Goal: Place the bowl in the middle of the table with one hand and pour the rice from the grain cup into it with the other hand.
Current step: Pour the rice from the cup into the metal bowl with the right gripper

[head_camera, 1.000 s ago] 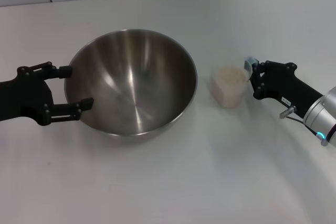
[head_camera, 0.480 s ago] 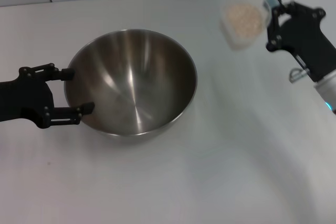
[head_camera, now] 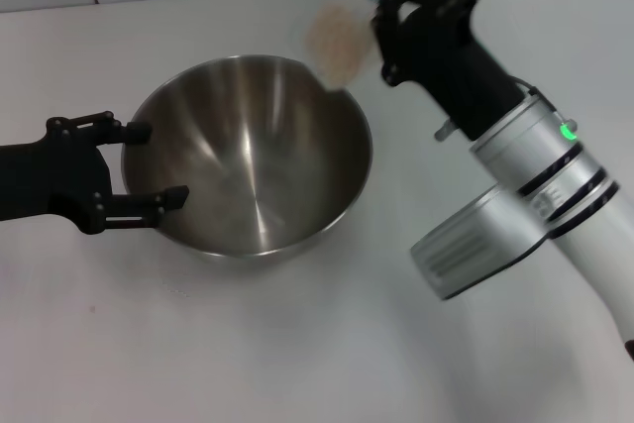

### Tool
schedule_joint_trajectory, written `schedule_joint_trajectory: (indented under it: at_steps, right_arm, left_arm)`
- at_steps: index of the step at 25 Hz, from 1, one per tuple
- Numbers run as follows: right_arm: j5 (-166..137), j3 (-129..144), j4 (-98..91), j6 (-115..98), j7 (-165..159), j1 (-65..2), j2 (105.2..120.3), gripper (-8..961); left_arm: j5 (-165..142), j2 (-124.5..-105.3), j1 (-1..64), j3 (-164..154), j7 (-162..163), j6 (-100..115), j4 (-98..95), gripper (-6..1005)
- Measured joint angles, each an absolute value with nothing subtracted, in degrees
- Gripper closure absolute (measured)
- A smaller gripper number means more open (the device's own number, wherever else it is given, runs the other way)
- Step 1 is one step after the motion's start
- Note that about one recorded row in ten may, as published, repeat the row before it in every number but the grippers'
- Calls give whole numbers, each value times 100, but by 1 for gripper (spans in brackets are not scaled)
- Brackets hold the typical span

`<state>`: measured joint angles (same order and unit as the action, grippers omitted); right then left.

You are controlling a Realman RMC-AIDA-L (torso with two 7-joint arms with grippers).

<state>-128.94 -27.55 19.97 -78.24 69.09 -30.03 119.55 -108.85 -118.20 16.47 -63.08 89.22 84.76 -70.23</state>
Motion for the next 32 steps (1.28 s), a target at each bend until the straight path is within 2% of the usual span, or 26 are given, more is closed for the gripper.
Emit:
schedule_joint_trajectory:
  at_steps: [24,32]
  right_arm:
    - [-13800,-2476,2410,-7285,14251,-3118,11978,895]
    - [-13834,-2695,2457,-7261,13721,-3017,11975,885]
  left_arm:
    - [-10880,-11802,1755,-6317,8966,8489,-7023,136]
    - [-10884,-11795,1773,-6270,8986,8561,-7090,135]
